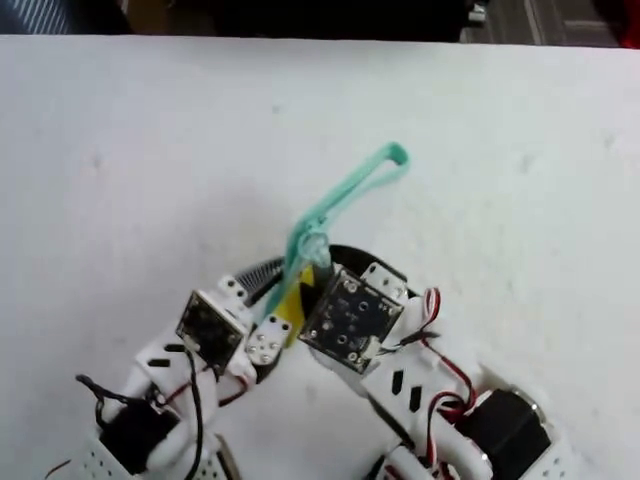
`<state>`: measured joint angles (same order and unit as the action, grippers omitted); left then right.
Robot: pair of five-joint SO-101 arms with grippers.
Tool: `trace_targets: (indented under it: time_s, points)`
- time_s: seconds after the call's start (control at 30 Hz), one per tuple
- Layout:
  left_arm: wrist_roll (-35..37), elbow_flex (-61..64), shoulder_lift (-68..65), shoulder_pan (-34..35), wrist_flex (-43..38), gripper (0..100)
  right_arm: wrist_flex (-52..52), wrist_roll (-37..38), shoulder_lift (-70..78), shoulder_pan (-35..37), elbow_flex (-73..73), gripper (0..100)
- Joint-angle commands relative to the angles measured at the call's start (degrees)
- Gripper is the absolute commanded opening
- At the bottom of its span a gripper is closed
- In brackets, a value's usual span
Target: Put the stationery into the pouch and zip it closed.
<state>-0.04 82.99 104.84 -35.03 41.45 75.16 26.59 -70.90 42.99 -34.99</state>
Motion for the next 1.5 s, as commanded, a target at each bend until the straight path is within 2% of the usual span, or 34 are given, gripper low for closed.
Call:
trace_targets:
  time_s: [0.0,0.17,0.27,0.4,0.53,0.83,0.9,1.1,1.47]
  points:
    - [0.4,-0.8,-0.1,0.7,0.7,2,-0.7,0.5,-0.5,-0.8,0.4,11.6]
    - [0.4,-0.8,-0.1,0.7,0.7,2,-0.8,0.5,-0.5,-0.8,0.6,1.2]
    - [0.4,-1.0,-0.1,0.7,0.7,4,-0.8,0.7,-0.5,-0.8,1.4,1.9]
    - [0.9,-4.1,-0.1,2.0,4.1,15,-0.8,0.9,-0.3,-3.6,7.9,1.6]
    - [5.8,-8.0,-0.1,3.2,8.4,18,-0.7,1.0,0.1,-5.9,11.3,1.6]
    - [6.5,-9.0,-0.1,2.9,8.2,18,1.3,1.1,0.0,-6.2,11.5,1.6]
    - [6.5,-9.1,-0.1,2.9,8.4,17,1.1,3.6,0.0,-6.7,11.5,1.6]
    - [6.5,-12.1,-0.1,2.9,12.5,2,-3.8,5.5,0.1,-11.4,11.5,1.6]
    - [6.6,-12.0,-0.1,2.7,12.5,2,-3.9,5.4,0.1,-11.3,11.4,1.6]
